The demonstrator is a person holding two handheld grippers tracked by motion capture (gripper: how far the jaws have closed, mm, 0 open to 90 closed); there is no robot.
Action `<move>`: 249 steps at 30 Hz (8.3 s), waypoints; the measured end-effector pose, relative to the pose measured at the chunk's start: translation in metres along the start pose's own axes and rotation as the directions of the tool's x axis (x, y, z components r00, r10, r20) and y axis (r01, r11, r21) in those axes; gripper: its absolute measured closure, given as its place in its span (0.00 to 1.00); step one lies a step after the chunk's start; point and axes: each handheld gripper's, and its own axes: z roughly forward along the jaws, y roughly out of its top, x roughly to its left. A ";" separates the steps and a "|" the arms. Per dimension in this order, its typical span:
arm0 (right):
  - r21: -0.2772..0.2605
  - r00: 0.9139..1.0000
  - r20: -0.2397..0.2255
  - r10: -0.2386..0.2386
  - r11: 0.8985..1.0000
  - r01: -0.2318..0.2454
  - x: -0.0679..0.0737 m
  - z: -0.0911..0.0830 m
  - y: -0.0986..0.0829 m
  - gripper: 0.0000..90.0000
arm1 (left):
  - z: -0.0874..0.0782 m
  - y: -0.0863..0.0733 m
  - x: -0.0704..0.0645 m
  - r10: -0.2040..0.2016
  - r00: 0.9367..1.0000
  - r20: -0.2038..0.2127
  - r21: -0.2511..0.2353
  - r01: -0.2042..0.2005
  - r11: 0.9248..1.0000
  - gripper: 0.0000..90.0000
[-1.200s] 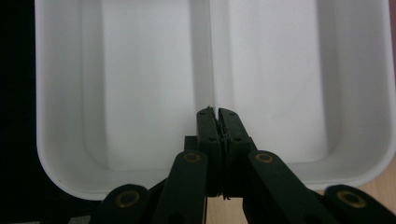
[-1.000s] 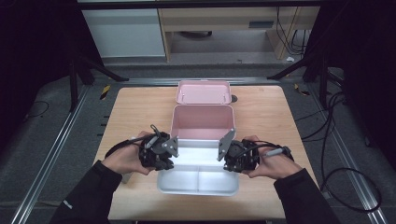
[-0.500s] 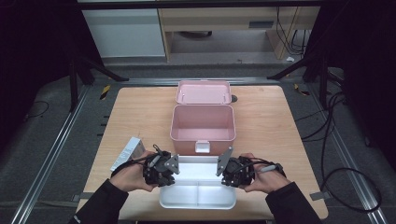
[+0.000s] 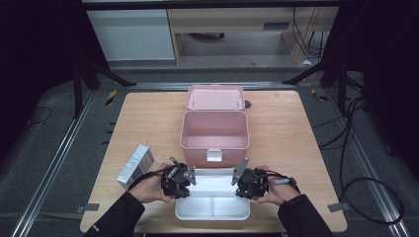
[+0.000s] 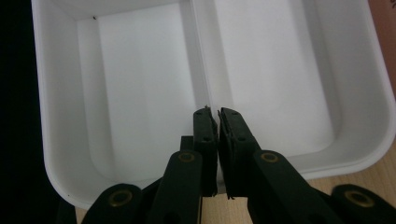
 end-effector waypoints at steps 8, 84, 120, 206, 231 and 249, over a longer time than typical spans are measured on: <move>-0.001 1.000 0.001 0.010 1.000 -0.010 -0.002 0.009 -0.004 0.91 | 0.006 -0.003 0.001 -0.011 1.000 0.002 0.002 0.011 1.000 0.92; -0.362 0.776 0.318 0.544 0.827 -0.431 -0.042 -0.022 -0.086 0.20 | -0.058 -0.124 0.074 -0.736 0.618 -0.277 -0.187 0.716 0.672 0.62; -0.417 0.733 0.342 0.588 0.794 -0.443 -0.044 -0.026 -0.092 0.19 | -0.169 -0.045 0.065 -0.632 0.724 -0.276 -0.452 0.482 0.750 0.62; -0.376 0.755 0.337 0.563 0.815 -0.440 -0.047 -0.018 -0.095 0.16 | -0.051 0.142 0.127 -0.354 0.915 -0.193 -0.188 0.320 0.929 0.61; -0.390 0.755 0.349 0.556 0.818 -0.422 -0.046 -0.021 -0.094 0.19 | -0.119 0.112 0.091 -0.338 0.902 -0.269 -0.353 0.234 0.906 0.54; -0.412 0.774 0.333 0.538 0.822 -0.393 -0.043 -0.029 -0.090 0.32 | -0.128 0.023 0.039 -0.436 0.843 -0.315 -0.477 0.256 0.841 0.51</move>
